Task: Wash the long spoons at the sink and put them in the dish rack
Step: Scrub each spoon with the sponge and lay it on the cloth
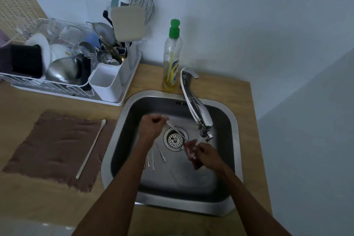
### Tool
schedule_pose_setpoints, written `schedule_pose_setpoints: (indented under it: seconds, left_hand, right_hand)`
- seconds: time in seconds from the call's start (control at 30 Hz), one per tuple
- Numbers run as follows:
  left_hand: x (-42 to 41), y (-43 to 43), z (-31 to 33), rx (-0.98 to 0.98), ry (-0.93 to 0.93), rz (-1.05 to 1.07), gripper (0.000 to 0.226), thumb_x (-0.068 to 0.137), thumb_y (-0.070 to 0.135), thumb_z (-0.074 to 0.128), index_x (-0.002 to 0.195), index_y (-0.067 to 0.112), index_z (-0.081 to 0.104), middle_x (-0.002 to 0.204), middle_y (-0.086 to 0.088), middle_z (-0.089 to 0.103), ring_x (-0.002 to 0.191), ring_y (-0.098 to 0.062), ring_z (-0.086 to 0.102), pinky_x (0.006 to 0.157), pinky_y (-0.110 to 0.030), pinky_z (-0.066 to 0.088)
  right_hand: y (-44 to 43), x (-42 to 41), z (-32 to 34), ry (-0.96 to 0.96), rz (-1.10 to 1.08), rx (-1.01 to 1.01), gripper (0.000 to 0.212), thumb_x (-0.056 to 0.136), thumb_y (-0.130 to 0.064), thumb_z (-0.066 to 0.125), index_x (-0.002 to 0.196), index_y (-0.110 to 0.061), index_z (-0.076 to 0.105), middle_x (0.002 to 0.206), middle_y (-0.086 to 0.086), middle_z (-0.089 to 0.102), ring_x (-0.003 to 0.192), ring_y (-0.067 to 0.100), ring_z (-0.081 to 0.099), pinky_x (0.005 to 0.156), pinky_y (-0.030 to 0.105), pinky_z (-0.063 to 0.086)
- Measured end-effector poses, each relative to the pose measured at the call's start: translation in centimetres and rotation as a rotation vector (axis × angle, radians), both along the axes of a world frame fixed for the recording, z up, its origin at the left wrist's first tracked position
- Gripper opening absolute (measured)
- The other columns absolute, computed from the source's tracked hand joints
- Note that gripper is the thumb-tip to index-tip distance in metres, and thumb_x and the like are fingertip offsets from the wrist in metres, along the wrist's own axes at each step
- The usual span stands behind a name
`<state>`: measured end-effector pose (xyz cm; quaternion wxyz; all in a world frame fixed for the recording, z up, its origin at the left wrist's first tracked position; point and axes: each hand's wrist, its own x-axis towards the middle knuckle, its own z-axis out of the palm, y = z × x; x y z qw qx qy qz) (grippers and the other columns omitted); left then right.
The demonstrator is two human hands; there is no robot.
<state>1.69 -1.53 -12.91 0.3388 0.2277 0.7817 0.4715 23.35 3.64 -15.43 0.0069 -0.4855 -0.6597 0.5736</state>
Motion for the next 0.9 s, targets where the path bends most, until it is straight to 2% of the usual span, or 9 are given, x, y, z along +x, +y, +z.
schedule_pose_setpoints:
  seconds: [0.07,0.13,0.3,0.43,0.57,0.67,0.73,0.83,0.9]
  left_hand:
    - [-0.9,-0.7,0.2,0.019,-0.044,0.012,0.015,0.083,0.025,0.074,0.093,0.014,0.076,0.084,-0.003,0.075,0.082,-0.019,0.072,0.083,-0.044,0.059]
    - [-1.2,-1.7,0.2,0.031,-0.071,0.023,0.014,0.083,0.023,0.074,0.093,0.014,0.075,0.085,-0.002,0.075,0.085,-0.017,0.072,0.085,-0.042,0.059]
    - [0.3,-4.6,0.5,0.109,-0.008,-0.015,0.013,0.084,0.021,0.072,0.094,0.014,0.077,0.081,0.000,0.076,0.078,-0.011,0.071,0.079,-0.030,0.059]
    - [1.2,-6.8,0.1,0.169,0.037,0.012,0.015,0.084,0.017,0.073,0.097,0.010,0.077,0.080,0.002,0.076,0.075,-0.007,0.071,0.072,-0.020,0.057]
    - [0.5,-7.6,0.1,0.162,-0.005,0.100,0.011,0.085,0.017,0.072,0.094,0.013,0.077,0.072,0.009,0.075,0.070,-0.003,0.071,0.065,-0.013,0.054]
    - [-0.3,-7.4,0.5,0.162,-0.043,0.096,0.012,0.085,0.015,0.072,0.097,0.014,0.075,0.072,0.010,0.073,0.068,0.002,0.069,0.061,-0.011,0.053]
    - [0.0,-7.3,0.9,0.166,-0.044,0.064,0.013,0.085,0.013,0.072,0.098,0.012,0.075,0.074,0.009,0.074,0.069,0.002,0.069,0.061,-0.010,0.052]
    - [1.5,-8.1,0.5,0.143,-0.085,0.012,0.010,0.084,0.012,0.072,0.093,0.013,0.076,0.074,0.004,0.075,0.069,-0.003,0.070,0.061,-0.012,0.053]
    - [2.2,-9.2,-0.1,0.057,-0.112,-0.057,0.007,0.085,0.013,0.071,0.090,0.014,0.076,0.077,0.000,0.076,0.071,-0.008,0.070,0.060,-0.013,0.054]
  right_hand:
    - [-0.2,-0.3,0.0,0.035,-0.098,-0.034,0.031,0.106,-0.011,0.041,0.090,-0.029,0.060,0.090,-0.005,0.066,0.083,0.009,0.065,0.070,0.020,0.054]
    - [-0.4,-0.3,-0.1,0.078,-0.200,-0.082,0.032,0.106,-0.010,0.041,0.094,-0.028,0.064,0.092,0.004,0.069,0.084,0.019,0.068,0.077,0.034,0.061]
    - [-0.2,0.0,-1.3,0.105,-0.308,-0.029,0.037,0.107,-0.021,0.040,0.097,-0.030,0.073,0.094,0.010,0.073,0.082,0.026,0.070,0.079,0.050,0.062]
    - [-0.3,-0.8,-1.0,0.148,-0.417,-0.035,0.026,0.102,-0.012,0.048,0.103,-0.018,0.074,0.084,0.009,0.069,0.072,0.020,0.064,0.068,0.038,0.059]
    - [-1.1,-1.5,0.2,0.238,-0.252,-0.014,0.027,0.100,-0.002,0.050,0.088,-0.013,0.071,0.074,0.013,0.064,0.064,0.017,0.055,0.061,0.026,0.050]
    - [-0.5,-1.5,0.6,0.234,-0.170,0.004,0.023,0.100,0.001,0.049,0.093,-0.005,0.070,0.071,0.006,0.067,0.059,0.013,0.055,0.058,0.023,0.051]
    - [0.0,-1.2,0.1,0.182,-0.248,0.010,0.029,0.096,0.006,0.049,0.099,-0.011,0.072,0.077,0.000,0.072,0.067,0.015,0.063,0.065,0.029,0.059]
    - [0.2,-1.3,-1.4,0.174,-0.543,-0.086,0.038,0.089,0.008,0.050,0.109,-0.016,0.072,0.099,0.013,0.074,0.086,0.026,0.070,0.079,0.048,0.062]
    - [0.0,-1.7,-1.7,0.173,-0.666,-0.110,0.036,0.090,0.006,0.049,0.111,-0.015,0.069,0.105,0.011,0.072,0.095,0.026,0.069,0.082,0.043,0.060]
